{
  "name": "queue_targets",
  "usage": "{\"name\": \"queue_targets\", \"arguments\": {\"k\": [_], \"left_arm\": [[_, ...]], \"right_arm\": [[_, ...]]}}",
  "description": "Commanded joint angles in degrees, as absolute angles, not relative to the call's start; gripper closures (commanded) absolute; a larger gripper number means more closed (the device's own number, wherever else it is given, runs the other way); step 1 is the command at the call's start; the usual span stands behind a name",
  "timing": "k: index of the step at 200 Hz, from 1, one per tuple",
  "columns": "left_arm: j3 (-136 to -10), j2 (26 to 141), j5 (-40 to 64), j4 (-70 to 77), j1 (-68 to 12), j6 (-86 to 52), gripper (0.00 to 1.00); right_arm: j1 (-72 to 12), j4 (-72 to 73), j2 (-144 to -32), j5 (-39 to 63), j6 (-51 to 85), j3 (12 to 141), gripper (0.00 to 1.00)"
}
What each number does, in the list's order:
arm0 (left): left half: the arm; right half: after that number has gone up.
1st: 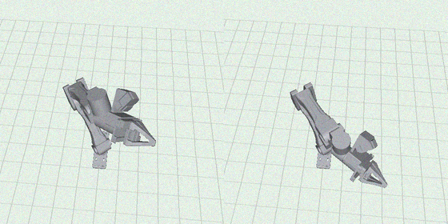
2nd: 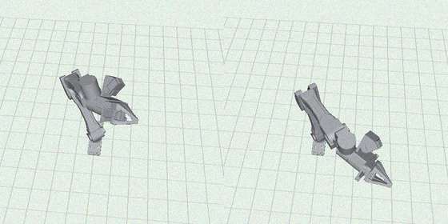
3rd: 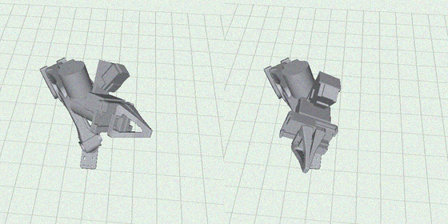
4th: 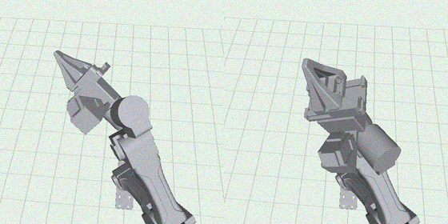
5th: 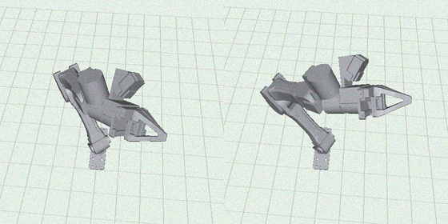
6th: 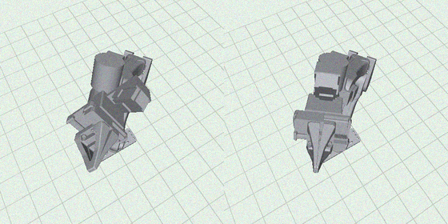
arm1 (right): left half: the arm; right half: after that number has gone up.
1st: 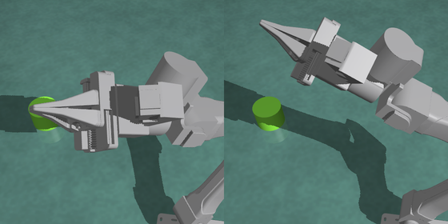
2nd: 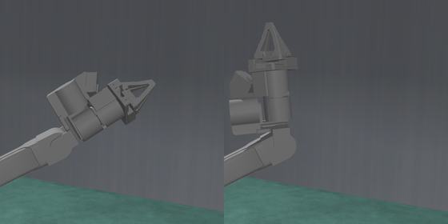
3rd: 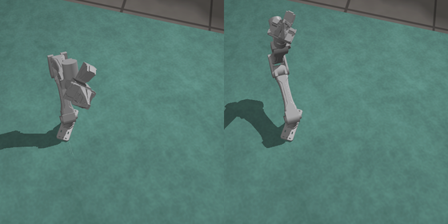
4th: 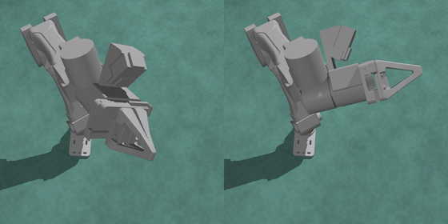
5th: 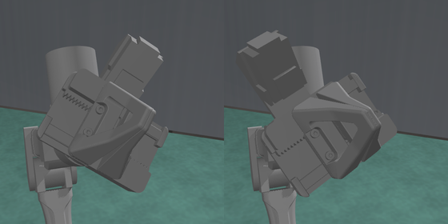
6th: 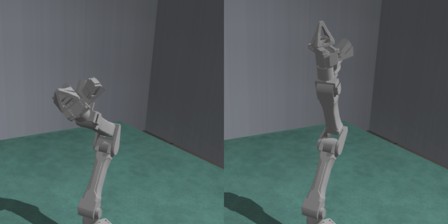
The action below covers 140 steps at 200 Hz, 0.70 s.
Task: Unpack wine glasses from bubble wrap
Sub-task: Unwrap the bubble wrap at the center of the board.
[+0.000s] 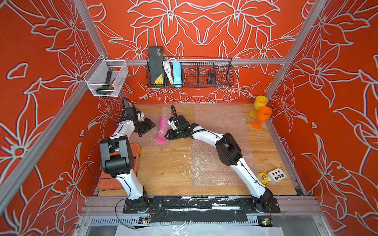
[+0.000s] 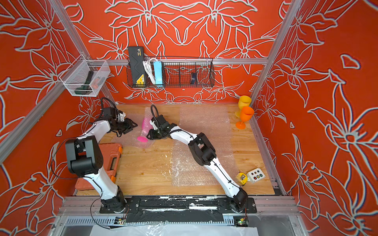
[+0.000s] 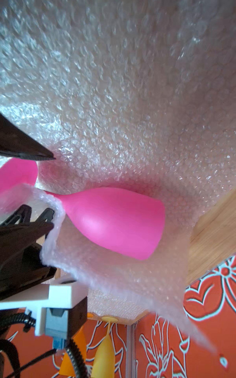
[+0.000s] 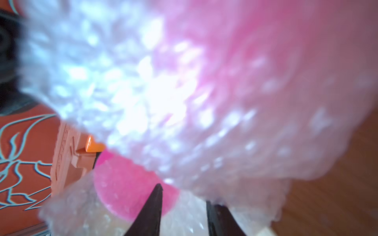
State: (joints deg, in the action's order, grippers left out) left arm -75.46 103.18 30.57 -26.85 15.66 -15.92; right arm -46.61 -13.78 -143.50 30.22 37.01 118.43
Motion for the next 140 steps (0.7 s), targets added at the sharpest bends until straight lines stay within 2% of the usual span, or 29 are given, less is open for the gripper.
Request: {"name": "queue_targets", "arguments": {"k": [1,76,140], "left_arm": [[-74.9,102.1,30.7,-25.9,15.3,-15.5,0.52],[-75.2,101.9,28.1,-26.9,12.0,-14.4,0.49],[-73.9,99.5,26.7,-26.7,9.8,-12.4,0.46]], "right_arm": [[-44.0,-7.0,-136.4,29.2,37.3,111.7,0.63],[-38.1,-3.7,-122.1,29.5,35.3,94.5,0.63],[-37.9,-6.9,-117.6,31.3,33.0,92.8,0.62]]}}
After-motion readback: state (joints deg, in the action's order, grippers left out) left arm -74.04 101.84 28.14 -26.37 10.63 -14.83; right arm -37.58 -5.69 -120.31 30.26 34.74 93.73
